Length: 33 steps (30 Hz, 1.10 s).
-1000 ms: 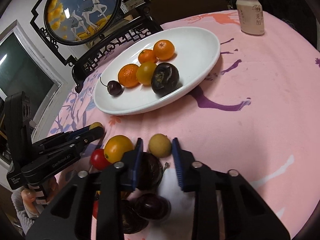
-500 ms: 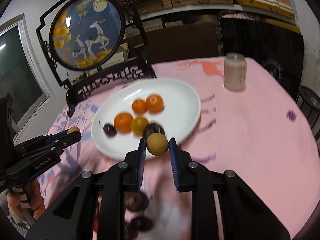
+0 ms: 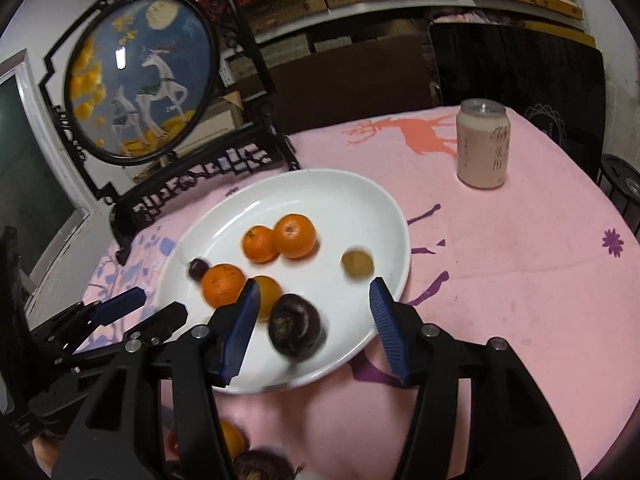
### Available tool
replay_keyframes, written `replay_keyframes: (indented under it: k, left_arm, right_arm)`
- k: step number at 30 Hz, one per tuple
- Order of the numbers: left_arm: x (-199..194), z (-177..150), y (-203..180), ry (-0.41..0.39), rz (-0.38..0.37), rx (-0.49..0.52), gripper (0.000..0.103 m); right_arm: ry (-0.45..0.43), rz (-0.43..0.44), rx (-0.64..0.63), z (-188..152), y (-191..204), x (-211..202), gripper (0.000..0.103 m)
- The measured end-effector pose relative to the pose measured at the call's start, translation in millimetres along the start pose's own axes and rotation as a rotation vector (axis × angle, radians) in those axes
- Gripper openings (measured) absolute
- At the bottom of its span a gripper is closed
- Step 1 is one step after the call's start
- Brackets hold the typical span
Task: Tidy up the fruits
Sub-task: 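Set both small yellow fruits on the white plate and open both tools, then move both tools back toward the remaining fruit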
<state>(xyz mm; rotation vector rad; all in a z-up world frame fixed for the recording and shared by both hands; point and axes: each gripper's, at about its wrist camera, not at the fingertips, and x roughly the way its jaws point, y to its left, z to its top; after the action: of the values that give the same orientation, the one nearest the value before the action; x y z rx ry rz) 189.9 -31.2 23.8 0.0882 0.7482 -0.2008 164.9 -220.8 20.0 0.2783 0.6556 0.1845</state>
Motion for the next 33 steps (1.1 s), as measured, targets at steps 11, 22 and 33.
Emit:
replay_keyframes:
  k: [11,22,33]
  left_arm:
    - [-27.4,-45.7,18.7,0.039,-0.007,-0.025,0.073]
    - [-39.8,-75.0,-1.5,0.066,-0.038,0.100,0.083]
    - [-31.7,-72.2,16.6,0.058,0.150,0.097,0.088]
  right_arm:
    - [0.054,0.032,-0.031,-51.0,2.1,-41.9,0.064]
    - [0.099,0.070,0.072,-61.6,-16.3,-46.1,0.065]
    - [0.116,0.067,0.086,-61.8,-19.2,-42.9,0.065]
